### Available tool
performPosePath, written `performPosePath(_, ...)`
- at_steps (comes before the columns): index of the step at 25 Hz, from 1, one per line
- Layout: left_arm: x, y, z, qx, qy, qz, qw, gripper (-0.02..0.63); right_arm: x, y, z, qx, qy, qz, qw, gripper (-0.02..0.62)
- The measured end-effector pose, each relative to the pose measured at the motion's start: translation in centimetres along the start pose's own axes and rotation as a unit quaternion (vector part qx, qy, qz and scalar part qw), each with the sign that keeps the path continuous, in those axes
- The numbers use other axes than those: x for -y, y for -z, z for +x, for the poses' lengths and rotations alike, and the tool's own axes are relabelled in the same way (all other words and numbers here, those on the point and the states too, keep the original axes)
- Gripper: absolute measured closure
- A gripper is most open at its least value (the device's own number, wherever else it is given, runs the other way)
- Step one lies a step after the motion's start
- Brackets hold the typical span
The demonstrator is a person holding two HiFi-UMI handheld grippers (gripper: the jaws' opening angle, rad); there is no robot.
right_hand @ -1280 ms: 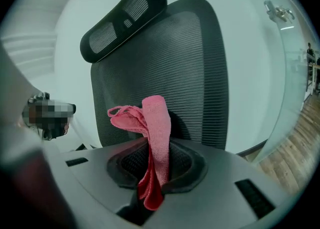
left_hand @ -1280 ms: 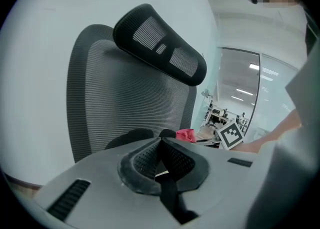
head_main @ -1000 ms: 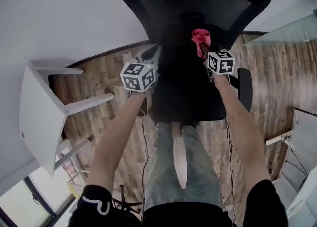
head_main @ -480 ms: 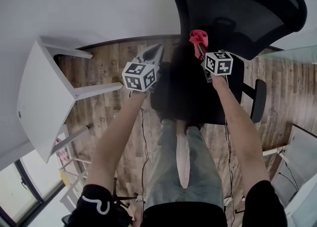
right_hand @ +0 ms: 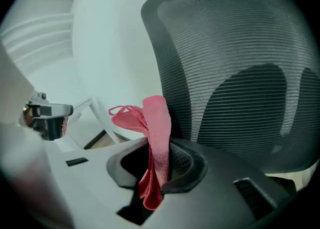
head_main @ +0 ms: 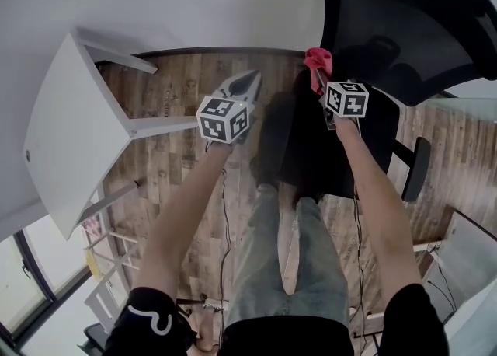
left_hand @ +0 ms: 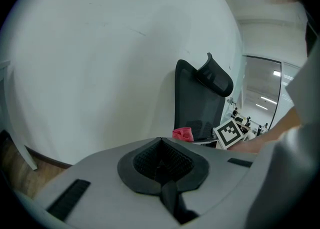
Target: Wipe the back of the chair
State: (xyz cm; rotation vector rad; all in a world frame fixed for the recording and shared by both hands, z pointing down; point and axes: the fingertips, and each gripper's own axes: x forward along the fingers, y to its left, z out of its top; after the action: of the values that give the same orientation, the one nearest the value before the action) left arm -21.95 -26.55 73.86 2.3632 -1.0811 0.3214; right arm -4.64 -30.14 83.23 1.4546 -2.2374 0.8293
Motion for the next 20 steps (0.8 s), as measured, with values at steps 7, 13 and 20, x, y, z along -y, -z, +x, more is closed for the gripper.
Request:
performPosePath(7,-1.9,0.9,-0.8,-0.002,-0.007,-0.009,0.9999,0.583,0.4,0.9,1.2,-0.007,0.015,0.023,1.000,0.522)
performPosePath(13,-2.4,1.0,-0.7,0.000,-0.006,-0.012,0.9999,0.583,1.5,0.4,1.3,-0.002,0.030,0.040,0.999,0.522)
performPosePath(20,-1.8,1.0,0.2,-0.005,0.002,-0.011,0.9999,0.583,2.6,0.5,1.0,-0.003,0.039,0.045,0.998,0.522)
